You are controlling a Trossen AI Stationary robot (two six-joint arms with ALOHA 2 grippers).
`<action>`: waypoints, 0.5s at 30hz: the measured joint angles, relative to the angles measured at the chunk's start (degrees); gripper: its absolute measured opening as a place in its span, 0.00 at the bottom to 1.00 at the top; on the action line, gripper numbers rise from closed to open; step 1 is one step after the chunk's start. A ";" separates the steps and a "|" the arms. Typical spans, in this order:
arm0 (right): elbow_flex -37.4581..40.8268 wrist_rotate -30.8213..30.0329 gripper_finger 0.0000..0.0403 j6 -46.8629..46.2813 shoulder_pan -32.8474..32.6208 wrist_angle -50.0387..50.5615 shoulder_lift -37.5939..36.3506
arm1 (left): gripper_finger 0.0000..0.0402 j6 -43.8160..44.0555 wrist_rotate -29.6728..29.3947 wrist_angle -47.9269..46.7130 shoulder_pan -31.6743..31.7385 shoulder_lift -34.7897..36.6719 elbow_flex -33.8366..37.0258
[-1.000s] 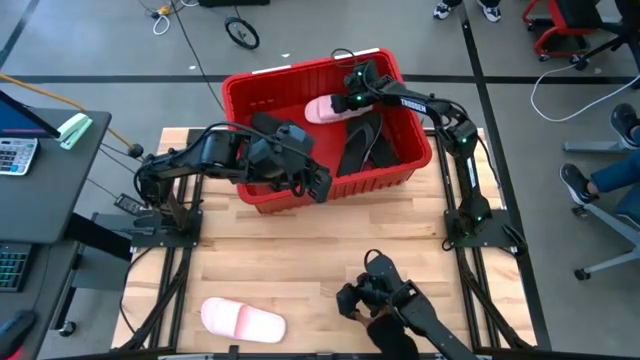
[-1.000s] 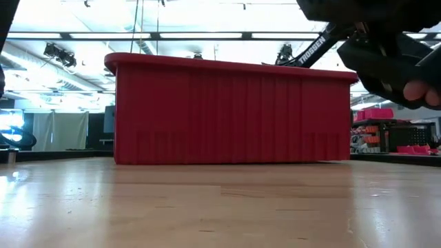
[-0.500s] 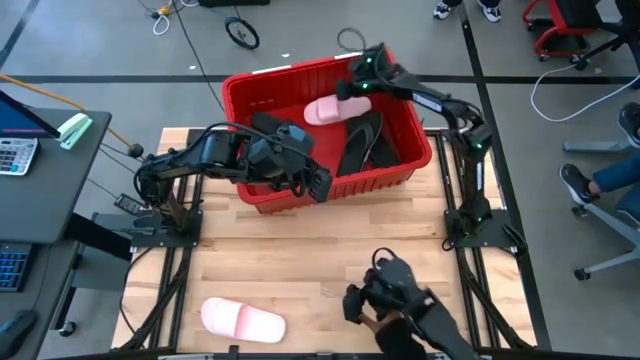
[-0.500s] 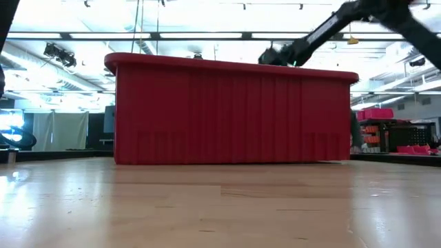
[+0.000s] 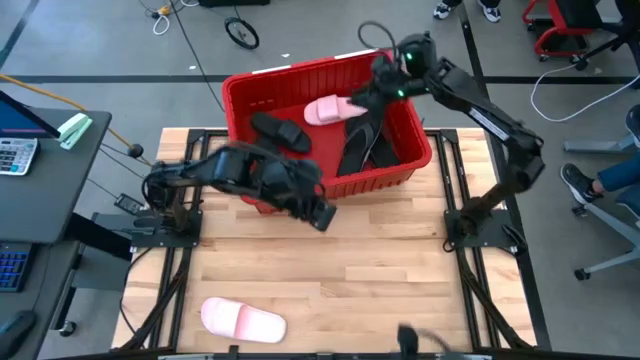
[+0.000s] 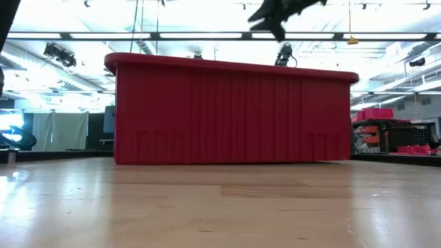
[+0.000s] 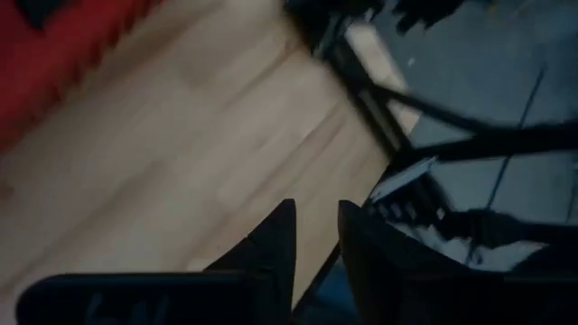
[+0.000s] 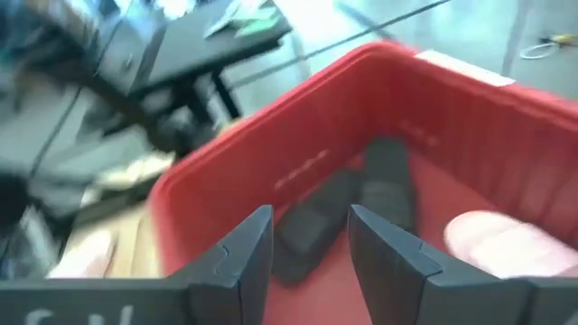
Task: Pick and place slides into bin
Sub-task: Put the pink slide into the red container
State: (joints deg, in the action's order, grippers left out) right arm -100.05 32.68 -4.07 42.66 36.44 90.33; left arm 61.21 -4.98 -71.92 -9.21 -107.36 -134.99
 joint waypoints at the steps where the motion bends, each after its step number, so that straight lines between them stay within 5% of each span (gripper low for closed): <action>1: 0.00 -0.50 0.37 1.86 -1.10 2.53 -1.38 | 0.23 1.31 0.03 -0.68 -0.80 -0.41 0.01; 9: 0.04 -3.58 0.37 5.76 -10.76 12.95 -8.27 | 0.25 30.69 0.08 -18.20 -8.08 -4.73 0.08; 15: 0.04 -3.56 0.37 5.78 -16.50 17.66 -10.92 | 0.26 36.27 2.75 -15.45 -14.45 -5.48 5.45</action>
State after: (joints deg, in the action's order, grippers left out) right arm -100.01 29.12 1.71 26.16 54.11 79.40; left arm 97.49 -2.23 -87.36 -23.66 -112.84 -129.54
